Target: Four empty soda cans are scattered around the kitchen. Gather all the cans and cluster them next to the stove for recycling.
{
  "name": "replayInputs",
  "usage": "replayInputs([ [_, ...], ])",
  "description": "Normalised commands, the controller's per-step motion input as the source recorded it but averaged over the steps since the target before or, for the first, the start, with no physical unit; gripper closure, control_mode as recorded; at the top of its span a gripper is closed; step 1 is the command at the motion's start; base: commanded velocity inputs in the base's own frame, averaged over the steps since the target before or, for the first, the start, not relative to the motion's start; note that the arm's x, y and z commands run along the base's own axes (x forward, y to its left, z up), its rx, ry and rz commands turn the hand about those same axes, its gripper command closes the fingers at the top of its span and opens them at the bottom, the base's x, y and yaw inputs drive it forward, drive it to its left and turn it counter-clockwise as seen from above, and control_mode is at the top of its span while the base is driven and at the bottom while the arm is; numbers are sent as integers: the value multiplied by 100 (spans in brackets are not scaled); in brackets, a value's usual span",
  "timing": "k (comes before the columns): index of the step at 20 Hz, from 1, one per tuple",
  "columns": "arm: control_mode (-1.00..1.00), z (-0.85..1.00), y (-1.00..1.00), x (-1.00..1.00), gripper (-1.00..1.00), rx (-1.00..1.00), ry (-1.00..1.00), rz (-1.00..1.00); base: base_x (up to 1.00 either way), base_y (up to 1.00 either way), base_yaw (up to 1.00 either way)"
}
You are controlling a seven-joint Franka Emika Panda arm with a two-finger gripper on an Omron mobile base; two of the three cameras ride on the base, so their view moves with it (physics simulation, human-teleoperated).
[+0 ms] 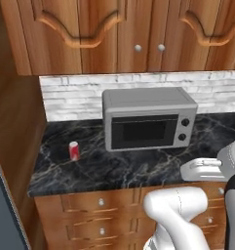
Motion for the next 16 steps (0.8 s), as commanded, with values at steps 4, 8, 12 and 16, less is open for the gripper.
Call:
replayInputs([
  [4,100,0,0,0,-100,0,0,0,0,55,4],
  [8,100,0,0,0,-100,0,0,0,0,49,1],
  [12,100,0,0,0,-100,0,0,0,0,40,1],
  [16,100,0,0,0,-100,0,0,0,3,39,2],
])
